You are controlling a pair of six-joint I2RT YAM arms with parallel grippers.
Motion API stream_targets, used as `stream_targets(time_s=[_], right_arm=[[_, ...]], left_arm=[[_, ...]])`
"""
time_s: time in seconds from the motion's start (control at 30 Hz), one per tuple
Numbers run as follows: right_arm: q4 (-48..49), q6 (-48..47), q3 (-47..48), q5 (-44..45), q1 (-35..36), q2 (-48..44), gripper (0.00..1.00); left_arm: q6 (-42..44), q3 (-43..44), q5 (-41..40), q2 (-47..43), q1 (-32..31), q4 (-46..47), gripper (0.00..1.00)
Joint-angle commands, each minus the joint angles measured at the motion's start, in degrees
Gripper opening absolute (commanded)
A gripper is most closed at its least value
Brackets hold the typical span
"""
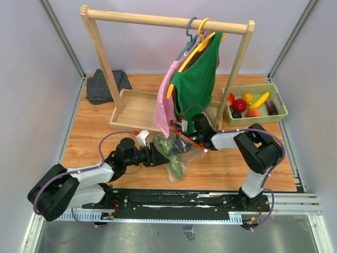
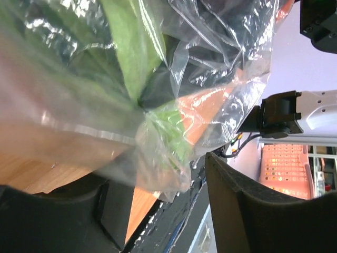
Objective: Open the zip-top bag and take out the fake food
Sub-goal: Pick up the fake vegetable from the zipper food storage bag.
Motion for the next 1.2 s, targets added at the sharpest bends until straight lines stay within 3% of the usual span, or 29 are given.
stream_targets(time_s=[0.0, 0.17, 0.63, 0.7, 0.77, 0.83, 1.17], right_arm=[[-1.6, -4.0, 1.1, -1.1, -1.6, -3.5, 0.14], [-3.3, -6.7, 1.2, -0.7, -1.6, -5.3, 0.13], [-4.6, -9.5, 1.2, -1.0, -1.6, -7.0, 0.12], [-4.8, -9.7, 1.2, -1.0, -1.6, -7.1, 0.12], [-5.3, -10.3, 1.2, -0.9, -1.6, -7.5, 0.11], [-6.2, -11.4, 1.2, -0.6, -1.6, -7.8, 0.11], [-9.6, -16.0, 1.0, -0.5, -5.3, -10.8, 0.11]], left_arm=[[2.2, -1.0, -3.4, -5.3, 0.4, -5.7, 0.58], [2.5, -1.5, -7.1, -10.3, 2.2, -10.2, 0.43], [2.5, 1.2, -4.7, -4.3, 2.8, -3.5, 0.44], [2.6, 1.7, -4.6, -3.0, 2.8, -3.2, 0.32], [2.7, 1.8, -4.4, -2.2, 2.8, -3.4, 0.12], [2.9, 1.5, -4.4, -2.3, 3.0, -4.0, 0.03], [5.8, -0.1, -7.1, -8.6, 5.3, -13.6, 0.0]])
